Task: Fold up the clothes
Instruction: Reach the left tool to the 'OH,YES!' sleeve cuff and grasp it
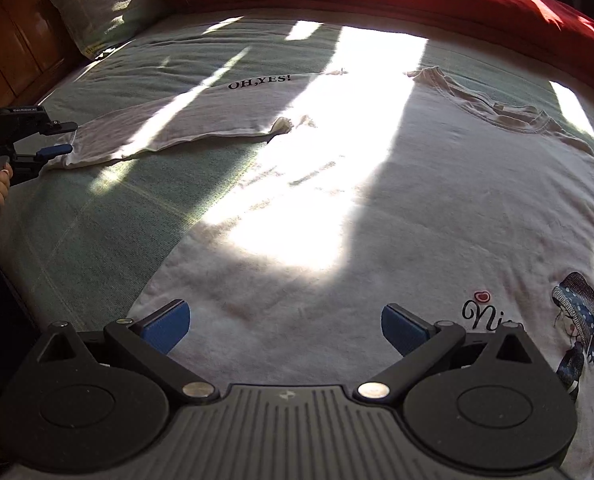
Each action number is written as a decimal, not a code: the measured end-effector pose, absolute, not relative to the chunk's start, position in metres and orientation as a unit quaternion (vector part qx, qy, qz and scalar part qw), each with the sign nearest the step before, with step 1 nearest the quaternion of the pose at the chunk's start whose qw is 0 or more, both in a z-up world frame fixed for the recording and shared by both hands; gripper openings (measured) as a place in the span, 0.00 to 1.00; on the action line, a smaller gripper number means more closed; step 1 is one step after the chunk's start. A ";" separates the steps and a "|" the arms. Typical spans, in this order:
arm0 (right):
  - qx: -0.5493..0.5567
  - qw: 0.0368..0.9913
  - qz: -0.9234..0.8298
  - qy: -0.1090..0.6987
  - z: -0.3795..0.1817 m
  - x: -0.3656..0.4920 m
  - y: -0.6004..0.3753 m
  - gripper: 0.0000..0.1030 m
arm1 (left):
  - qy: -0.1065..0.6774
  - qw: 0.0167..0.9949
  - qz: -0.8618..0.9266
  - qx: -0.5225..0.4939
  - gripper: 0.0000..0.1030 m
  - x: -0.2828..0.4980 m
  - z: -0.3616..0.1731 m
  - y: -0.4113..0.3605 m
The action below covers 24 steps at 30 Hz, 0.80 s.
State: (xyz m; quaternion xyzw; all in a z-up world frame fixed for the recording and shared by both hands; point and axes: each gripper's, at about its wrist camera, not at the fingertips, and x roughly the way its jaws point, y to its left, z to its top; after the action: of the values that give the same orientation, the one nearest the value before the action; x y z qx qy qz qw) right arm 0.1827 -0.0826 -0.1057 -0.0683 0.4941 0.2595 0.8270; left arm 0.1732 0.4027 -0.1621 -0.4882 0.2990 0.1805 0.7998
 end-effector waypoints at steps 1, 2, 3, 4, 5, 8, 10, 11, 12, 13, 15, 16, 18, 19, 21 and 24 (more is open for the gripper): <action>-0.070 0.825 0.260 0.496 -0.106 0.183 -0.080 1.00 | 0.304 0.796 0.183 -0.491 0.25 0.173 -0.165 0.406; -0.073 0.825 0.262 0.495 -0.106 0.183 -0.079 1.00 | 0.306 0.792 0.182 -0.496 0.19 0.172 -0.168 0.408; -0.075 0.825 0.266 0.494 -0.104 0.183 -0.077 1.00 | 0.306 0.791 0.180 -0.498 0.17 0.170 -0.168 0.409; -0.078 0.824 0.274 0.490 -0.102 0.182 -0.073 1.00 | 0.304 0.793 0.179 -0.496 0.17 0.168 -0.165 0.408; -0.080 0.823 0.283 0.486 -0.098 0.182 -0.070 1.00 | 0.305 0.796 0.178 -0.491 0.17 0.165 -0.161 0.406; -0.081 0.818 0.330 0.464 -0.085 0.176 -0.057 1.00 | 0.312 0.800 0.179 -0.480 0.17 0.156 -0.148 0.400; -0.085 0.816 0.360 0.445 -0.074 0.171 -0.044 1.00 | 0.313 0.796 0.172 -0.489 0.17 0.150 -0.145 0.397; -0.085 0.814 0.376 0.435 -0.070 0.169 -0.038 1.00 | 0.314 0.793 0.170 -0.494 0.17 0.149 -0.146 0.395; -0.085 0.812 0.392 0.425 -0.065 0.167 -0.031 1.00 | 0.316 0.789 0.168 -0.499 0.17 0.149 -0.147 0.394; -0.077 0.808 0.400 0.425 -0.064 0.167 -0.027 1.00 | 0.318 0.785 0.167 -0.504 0.17 0.149 -0.149 0.393; -0.058 0.801 0.415 0.428 -0.062 0.169 -0.018 1.00 | 0.326 0.776 0.168 -0.513 0.17 0.150 -0.154 0.390; -0.048 0.797 0.423 0.429 -0.062 0.170 -0.013 1.00 | 0.334 0.769 0.175 -0.516 0.17 0.152 -0.159 0.390; -0.033 0.793 0.421 0.439 -0.062 0.172 -0.010 1.00 | 0.340 0.754 0.176 -0.534 0.17 0.154 -0.172 0.390; -0.026 0.793 0.420 0.440 -0.061 0.172 -0.011 1.00 | 0.339 0.749 0.175 -0.542 0.17 0.155 -0.177 0.390; -0.015 0.793 0.422 0.438 -0.059 0.172 -0.014 1.00 | 0.334 0.744 0.173 -0.552 0.19 0.158 -0.185 0.389; -0.005 0.798 0.422 0.431 -0.056 0.173 -0.018 1.00 | 0.316 0.734 0.171 -0.576 0.20 0.161 -0.195 0.390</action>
State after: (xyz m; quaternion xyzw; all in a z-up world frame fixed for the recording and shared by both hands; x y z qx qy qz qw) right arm 0.1730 -0.0182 -0.0563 -0.0052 0.4309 0.4218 0.7977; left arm 0.1610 0.3897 -0.1946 -0.5760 0.3156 0.1710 0.7344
